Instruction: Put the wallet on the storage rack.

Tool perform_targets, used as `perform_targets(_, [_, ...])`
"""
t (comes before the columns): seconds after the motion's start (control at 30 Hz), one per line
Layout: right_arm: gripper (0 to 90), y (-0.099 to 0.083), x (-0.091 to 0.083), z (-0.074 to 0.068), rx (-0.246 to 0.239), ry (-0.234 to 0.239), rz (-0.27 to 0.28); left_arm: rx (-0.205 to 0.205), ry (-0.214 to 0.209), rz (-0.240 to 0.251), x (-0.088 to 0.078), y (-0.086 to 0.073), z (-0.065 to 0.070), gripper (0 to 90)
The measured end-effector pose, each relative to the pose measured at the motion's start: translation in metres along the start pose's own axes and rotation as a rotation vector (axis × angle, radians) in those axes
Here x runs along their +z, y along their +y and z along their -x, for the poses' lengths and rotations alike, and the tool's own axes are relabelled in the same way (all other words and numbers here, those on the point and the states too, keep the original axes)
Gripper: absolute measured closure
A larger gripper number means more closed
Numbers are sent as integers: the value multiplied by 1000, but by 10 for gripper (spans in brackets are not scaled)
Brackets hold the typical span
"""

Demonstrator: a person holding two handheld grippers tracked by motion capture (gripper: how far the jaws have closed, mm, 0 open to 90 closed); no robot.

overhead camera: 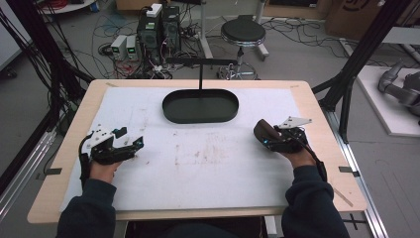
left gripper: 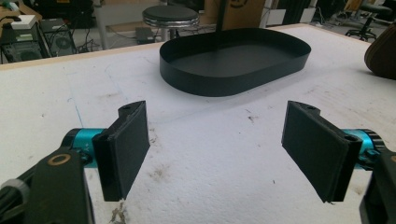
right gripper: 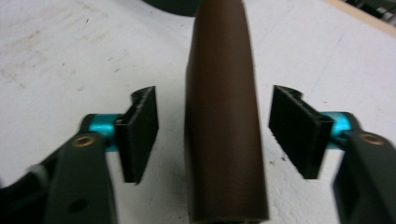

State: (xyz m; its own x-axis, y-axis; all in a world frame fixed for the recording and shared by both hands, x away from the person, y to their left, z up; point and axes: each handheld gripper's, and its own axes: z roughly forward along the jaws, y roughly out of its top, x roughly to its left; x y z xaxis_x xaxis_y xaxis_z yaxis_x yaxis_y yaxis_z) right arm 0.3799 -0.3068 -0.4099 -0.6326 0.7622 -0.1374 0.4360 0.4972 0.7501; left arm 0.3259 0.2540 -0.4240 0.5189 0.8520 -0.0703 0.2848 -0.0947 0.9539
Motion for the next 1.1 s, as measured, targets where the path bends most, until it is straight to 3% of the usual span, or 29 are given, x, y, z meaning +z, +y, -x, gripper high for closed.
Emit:
perform_targets(0.1, [528, 1, 2, -1, 5, 29, -12, 2, 2, -1, 0, 0, 0, 231])
perform_targets(0.13, [590, 2, 2, -1, 3, 19, -12, 2, 3, -2, 0, 0, 0, 231])
perform_targets(0.2, [624, 3, 0, -1, -6, 21, 2, 3, 2, -1, 0, 0, 0, 232])
perform_targets(0.33, [640, 6, -2, -3, -13, 23, 25, 7, 2, 3, 0, 0, 1, 232])
perform_targets(0.43, [641, 17, -3, -6, 18, 66, 87, 9, -2, -2, 0, 0, 2, 233])
perform_targets(0.53, [641, 28, -1, -12, 14, 90, 127, 11, -7, 1, 1, 0, 2, 233])
perform_targets(0.67, [641, 40, 5, -19, 5, 113, 142, 8, -11, 6, 0, 0, 2, 232])
perform_targets(0.77, [643, 62, 18, -22, 14, 151, 173, 13, -15, 12, -1, 1, 2, 232])
perform_targets(0.8, [643, 62, 18, -22, 14, 151, 173, 13, -15, 12, -1, 1, 2, 232])
perform_targets(0.87, [645, 82, 32, -26, 8, 176, 190, 12, -15, 15, -1, 1, 1, 232])
perform_targets(1.0, [645, 104, 49, -33, -15, 193, 188, 11, -15, 16, -1, 1, 1, 232])
perform_targets(1.1, [645, 131, 73, -40, -33, 212, 175, 9, -13, 23, -2, 1, 0, 232])
